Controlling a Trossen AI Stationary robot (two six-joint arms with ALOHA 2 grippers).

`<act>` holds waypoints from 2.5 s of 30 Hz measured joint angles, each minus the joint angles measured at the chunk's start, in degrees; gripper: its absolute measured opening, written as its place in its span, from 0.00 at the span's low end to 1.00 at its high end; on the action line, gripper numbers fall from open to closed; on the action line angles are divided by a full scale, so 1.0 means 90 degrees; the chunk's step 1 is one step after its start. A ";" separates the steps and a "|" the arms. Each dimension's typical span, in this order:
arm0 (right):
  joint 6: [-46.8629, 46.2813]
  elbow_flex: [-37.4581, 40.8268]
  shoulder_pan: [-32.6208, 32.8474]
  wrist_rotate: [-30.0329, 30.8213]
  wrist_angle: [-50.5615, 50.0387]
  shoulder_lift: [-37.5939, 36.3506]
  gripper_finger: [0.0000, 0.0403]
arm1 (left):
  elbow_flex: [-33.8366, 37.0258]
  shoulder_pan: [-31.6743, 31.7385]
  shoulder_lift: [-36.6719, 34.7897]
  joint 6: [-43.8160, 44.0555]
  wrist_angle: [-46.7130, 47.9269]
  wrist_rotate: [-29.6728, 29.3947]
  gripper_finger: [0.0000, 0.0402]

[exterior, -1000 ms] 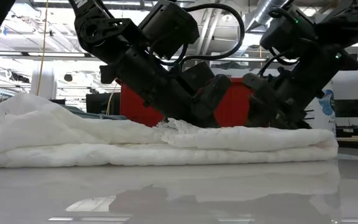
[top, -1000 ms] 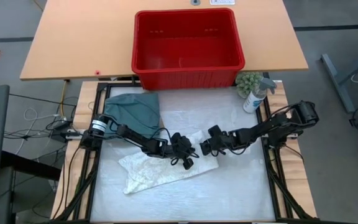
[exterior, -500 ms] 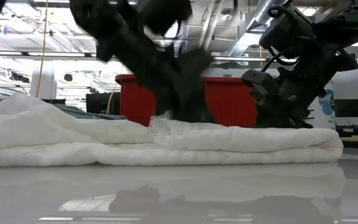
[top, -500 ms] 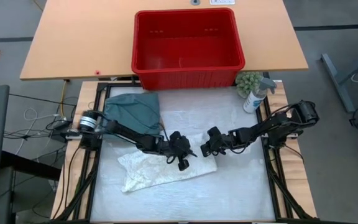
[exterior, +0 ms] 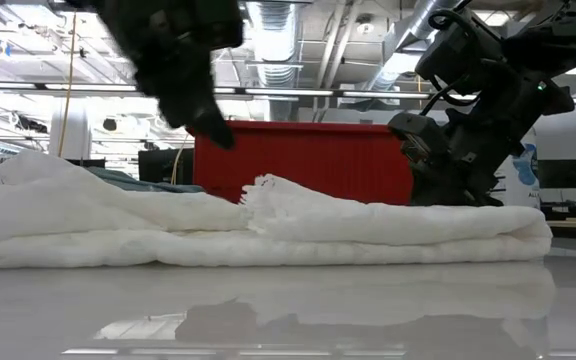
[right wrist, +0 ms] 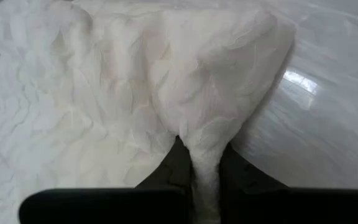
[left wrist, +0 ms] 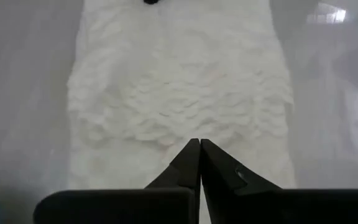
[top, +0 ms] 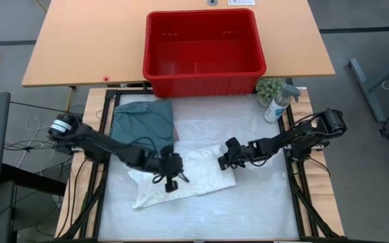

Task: Fold Laundry from Bin
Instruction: Fold the white shirt in the red bin

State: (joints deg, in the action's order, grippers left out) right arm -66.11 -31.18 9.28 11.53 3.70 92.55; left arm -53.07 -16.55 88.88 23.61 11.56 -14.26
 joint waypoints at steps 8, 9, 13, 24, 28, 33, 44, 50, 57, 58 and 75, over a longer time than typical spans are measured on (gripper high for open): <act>-0.0022 -0.0007 -0.0002 0.0012 -0.0097 -0.0095 0.15 | 0.1391 -0.0339 0.0064 0.1028 -0.1555 -0.0451 0.00; -0.0022 -0.0007 -0.0002 0.0012 -0.0206 -0.0152 0.15 | 0.1526 -0.0343 0.0064 0.1164 -0.1595 -0.0473 0.00; -0.0027 -0.0005 -0.0002 0.0011 -0.0754 -0.0431 0.15 | 0.1885 -0.0342 0.0177 0.1412 -0.1913 -0.0479 0.00; -0.0032 0.0037 -0.0002 0.0004 -0.2078 -0.1487 0.15 | 0.1633 0.0065 0.1196 0.1006 -0.3657 -0.0098 0.00; -0.0185 0.0056 -0.0002 -0.0022 -0.2625 -0.1957 0.15 | 0.1067 0.0301 0.1736 0.0606 -0.3781 0.0263 0.00; -0.0496 0.0056 -0.0002 -0.0025 -0.3408 -0.2612 0.15 | 0.0308 0.0484 0.2313 0.0072 -0.3778 0.0570 0.00; -0.0858 -0.0689 -0.0002 0.0039 -0.4930 -0.3705 0.15 | -0.1039 0.0970 0.3264 -0.0599 -0.3729 0.1383 0.00; -0.0672 -0.1635 -0.0002 0.0061 -0.5776 -0.3678 0.15 | -0.1397 0.1135 0.3388 -0.0731 -0.3859 0.1366 0.00; -0.0596 -0.2386 0.0002 0.0106 -0.5721 -0.3391 0.15 | -0.1538 0.1331 0.3387 -0.0878 -0.3870 0.1399 0.00; -0.0557 -0.2471 0.0018 0.0155 -0.5721 -0.3339 0.15 | -0.1538 0.1364 0.3356 -0.0852 -0.3805 0.1461 0.00; -0.0267 -0.2693 0.0056 0.0105 -0.5117 -0.2548 0.15 | -0.1543 0.1544 0.1108 -0.0440 0.0742 0.3914 0.00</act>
State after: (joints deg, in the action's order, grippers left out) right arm -68.51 -55.42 9.78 12.48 -42.35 69.62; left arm -66.96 -2.65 98.85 19.64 18.23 20.96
